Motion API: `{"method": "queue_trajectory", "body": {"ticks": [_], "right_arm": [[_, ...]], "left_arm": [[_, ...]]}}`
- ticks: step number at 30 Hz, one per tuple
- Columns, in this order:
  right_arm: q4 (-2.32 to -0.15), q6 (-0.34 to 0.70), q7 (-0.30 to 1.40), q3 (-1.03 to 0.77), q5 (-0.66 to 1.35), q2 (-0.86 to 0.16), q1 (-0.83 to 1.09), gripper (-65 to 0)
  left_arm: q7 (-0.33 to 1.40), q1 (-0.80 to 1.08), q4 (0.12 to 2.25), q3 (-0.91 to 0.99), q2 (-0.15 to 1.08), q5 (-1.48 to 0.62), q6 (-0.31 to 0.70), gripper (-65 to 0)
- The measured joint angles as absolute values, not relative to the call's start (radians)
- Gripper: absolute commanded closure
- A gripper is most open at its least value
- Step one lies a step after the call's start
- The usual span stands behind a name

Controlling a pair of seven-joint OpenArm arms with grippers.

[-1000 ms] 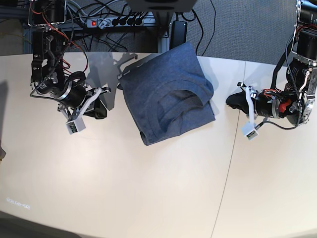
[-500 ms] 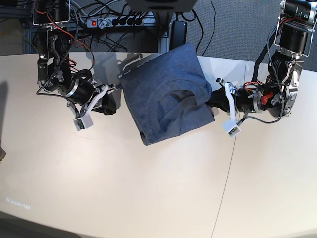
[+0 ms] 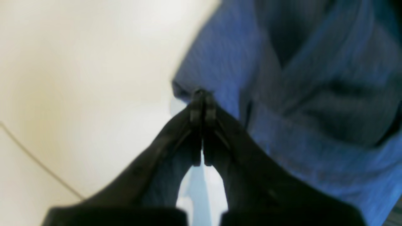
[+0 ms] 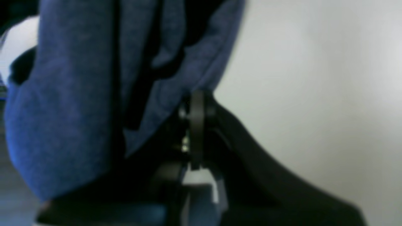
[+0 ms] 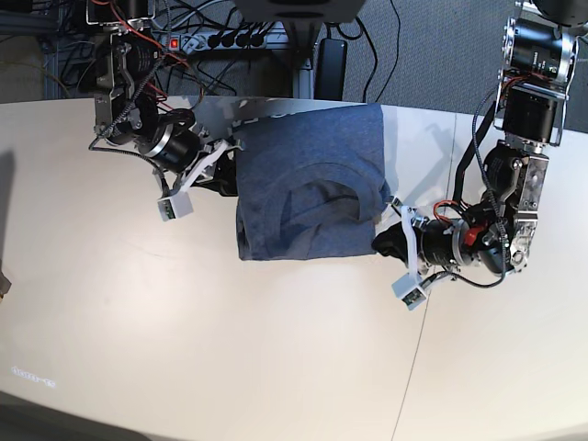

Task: Fold the T-shirt properly

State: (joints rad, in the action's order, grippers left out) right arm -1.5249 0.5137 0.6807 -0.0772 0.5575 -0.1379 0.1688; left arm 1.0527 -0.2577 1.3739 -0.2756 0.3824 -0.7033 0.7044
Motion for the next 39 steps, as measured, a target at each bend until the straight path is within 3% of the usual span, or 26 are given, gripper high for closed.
{"method": "queue_trajectory", "body": {"ticks": [12,17,26,39], "right_arm": [[-1.525,0.514,0.672,-0.086,0.571,-0.110,0.189,0.0],[-1.526,0.514,0.679,-0.160,0.559,-0.118,0.182,0.0],[-1.526,0.515,0.727,-0.316,0.612,-0.300,0.205,0.0],[-1.543,0.513,0.691,-0.363,0.729,-0.324,0.406,0.0]], "left_arm": [[1.060,-0.274,1.374,-0.276,0.400,-0.673,0.704,0.0],[1.124,-0.276,1.374,-0.276,0.501,-0.669,0.704,0.0],[1.282,-0.254,1.374,-0.276,0.766,-0.961,0.701,0.0],[1.297,0.071,1.391,-0.260,0.915,-1.063,0.696,0.0]]}}
